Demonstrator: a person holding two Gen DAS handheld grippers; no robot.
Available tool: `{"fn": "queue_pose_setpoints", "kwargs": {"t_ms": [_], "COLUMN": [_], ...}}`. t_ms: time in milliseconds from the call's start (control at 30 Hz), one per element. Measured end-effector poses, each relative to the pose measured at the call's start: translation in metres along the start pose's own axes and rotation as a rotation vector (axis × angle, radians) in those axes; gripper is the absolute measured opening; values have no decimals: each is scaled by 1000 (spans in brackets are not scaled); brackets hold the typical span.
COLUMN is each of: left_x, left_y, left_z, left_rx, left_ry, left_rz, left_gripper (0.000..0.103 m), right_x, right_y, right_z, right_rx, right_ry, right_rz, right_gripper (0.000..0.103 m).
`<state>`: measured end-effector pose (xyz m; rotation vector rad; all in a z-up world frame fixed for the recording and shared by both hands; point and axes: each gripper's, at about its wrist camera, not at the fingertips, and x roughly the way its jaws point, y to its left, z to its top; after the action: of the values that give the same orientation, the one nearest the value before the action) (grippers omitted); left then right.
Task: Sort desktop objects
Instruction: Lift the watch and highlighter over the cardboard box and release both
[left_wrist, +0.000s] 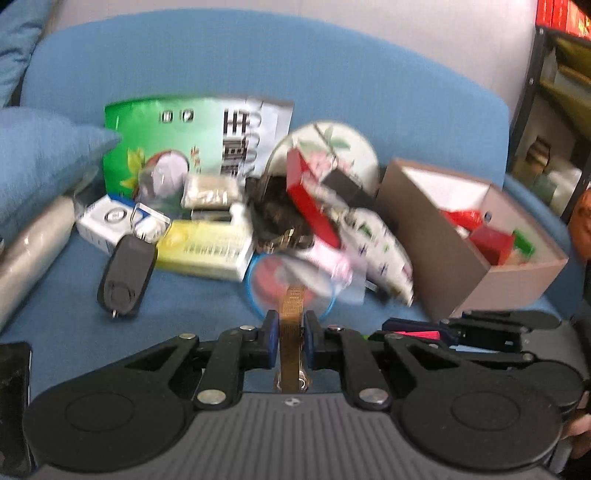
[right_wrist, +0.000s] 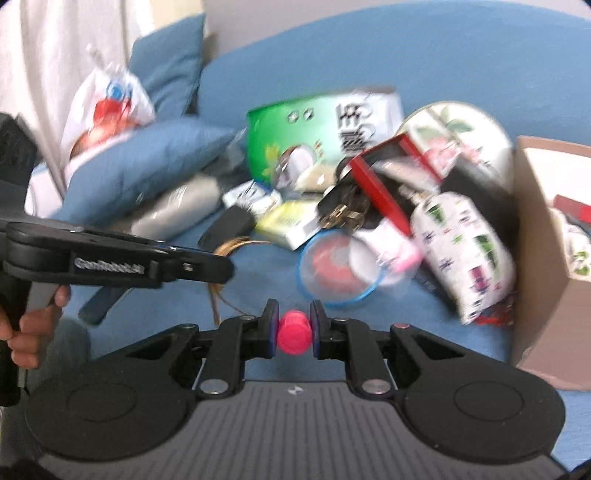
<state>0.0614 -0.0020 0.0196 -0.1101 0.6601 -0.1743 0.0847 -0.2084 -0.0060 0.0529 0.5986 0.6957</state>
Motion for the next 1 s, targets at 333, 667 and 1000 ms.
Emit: {"fn": "queue_pose_setpoints", "kwargs": {"t_ms": [333, 667, 1000], "left_x": [-4, -16, -24], "left_y": [-25, -59, -138], "left_z": [24, 68, 148], "left_rx": [53, 114, 199], "left_ry": [-37, -115, -251], "left_rz": [-51, -124, -241], "left_gripper": [13, 13, 13], "right_x": [-22, -59, -120], "right_y": [-24, -36, -83], "right_z": [12, 39, 86], "right_rx": [59, 58, 39], "right_ry": [-101, -242, -363], "right_rz": [-47, -93, -276], "right_gripper": [16, 16, 16]}}
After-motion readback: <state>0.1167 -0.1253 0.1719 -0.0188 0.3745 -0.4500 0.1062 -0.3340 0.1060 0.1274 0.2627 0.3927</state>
